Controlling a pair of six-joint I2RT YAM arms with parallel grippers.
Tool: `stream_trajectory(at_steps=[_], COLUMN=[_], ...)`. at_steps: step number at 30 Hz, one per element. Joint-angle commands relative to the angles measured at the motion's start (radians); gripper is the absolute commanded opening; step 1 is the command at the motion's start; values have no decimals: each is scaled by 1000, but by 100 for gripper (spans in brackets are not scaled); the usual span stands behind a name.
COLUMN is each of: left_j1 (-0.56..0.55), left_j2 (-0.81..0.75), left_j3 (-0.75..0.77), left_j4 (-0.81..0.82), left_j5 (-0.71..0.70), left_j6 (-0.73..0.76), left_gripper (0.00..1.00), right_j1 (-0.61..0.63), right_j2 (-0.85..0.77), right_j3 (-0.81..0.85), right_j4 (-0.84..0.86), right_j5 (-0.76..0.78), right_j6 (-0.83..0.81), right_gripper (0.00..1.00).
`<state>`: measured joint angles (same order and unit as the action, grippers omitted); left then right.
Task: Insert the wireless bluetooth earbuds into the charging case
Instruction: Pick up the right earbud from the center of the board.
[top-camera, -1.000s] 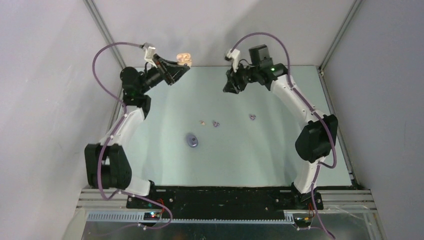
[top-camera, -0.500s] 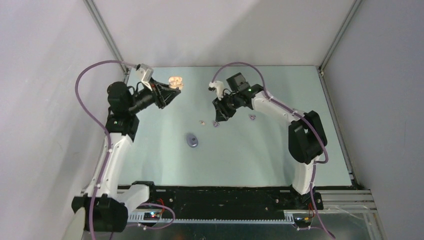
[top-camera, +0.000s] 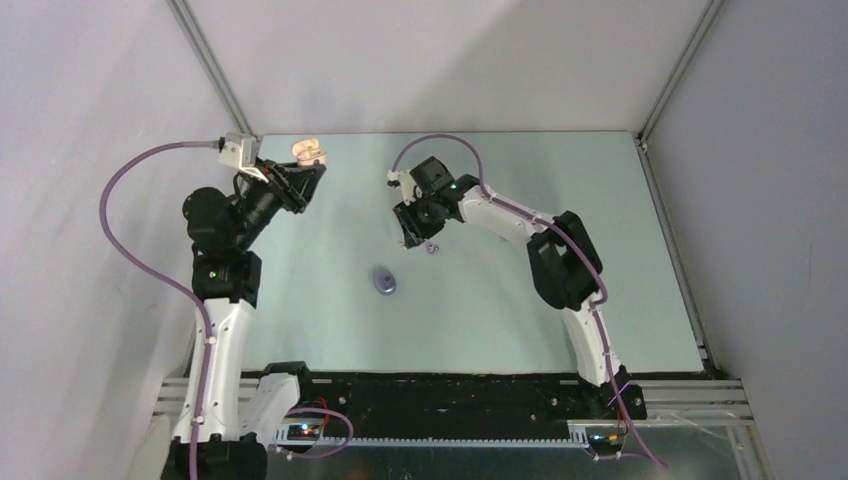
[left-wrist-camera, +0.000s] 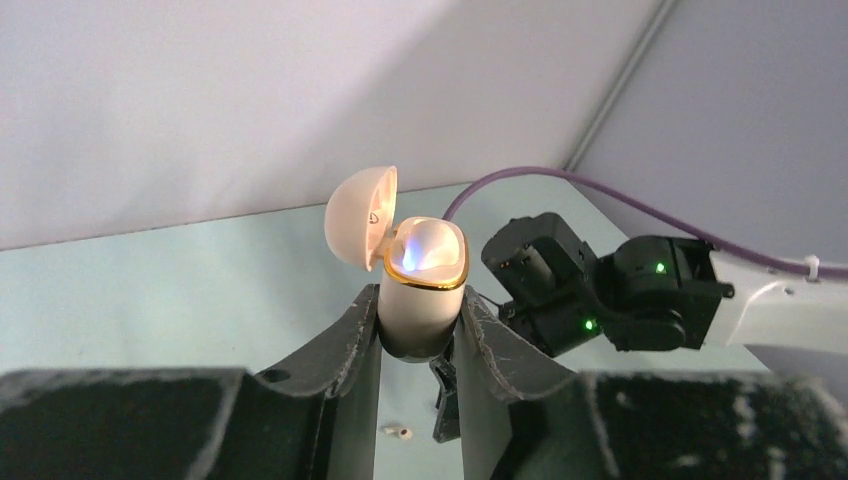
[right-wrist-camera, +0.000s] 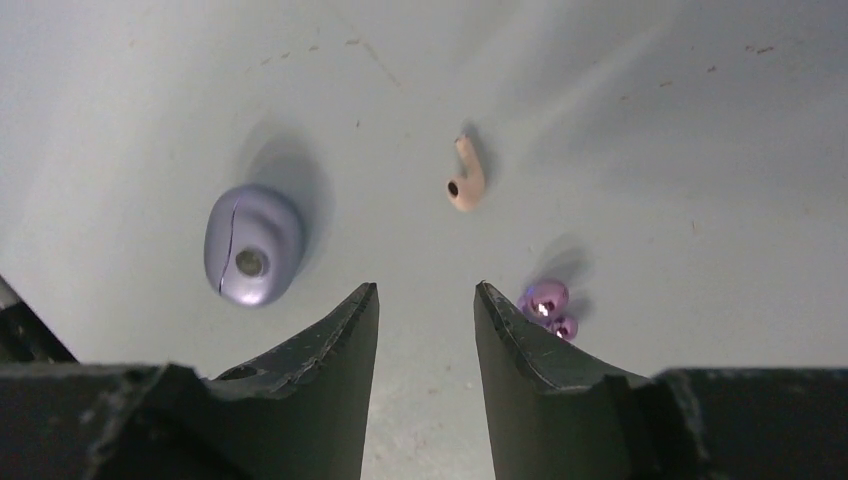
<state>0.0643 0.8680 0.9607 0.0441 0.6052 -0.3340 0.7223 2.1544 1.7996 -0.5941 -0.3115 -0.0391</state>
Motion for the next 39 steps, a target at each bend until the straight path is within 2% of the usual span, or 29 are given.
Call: stream_trajectory(at_steps=[1, 17, 30, 39], left_j1=[30, 71, 75, 75], left_j2=[-6, 11, 33, 24], left_j3=[-19, -32, -14, -14], left_j4=[62, 75, 89, 75], left_j5=[-82, -101, -97, -87], left_j6=[-56, -79, -86, -83], left_gripper=[0, 0, 0, 0], right_j1=[11, 28, 40, 54], right_j2=[82, 269, 287, 307], right_j3=[158, 400, 389, 382], right_j4=[-43, -150, -175, -174], right_j5=[61, 87, 107, 137], right_j6=[102, 112, 93, 91], right_gripper=[45, 48, 48, 41])
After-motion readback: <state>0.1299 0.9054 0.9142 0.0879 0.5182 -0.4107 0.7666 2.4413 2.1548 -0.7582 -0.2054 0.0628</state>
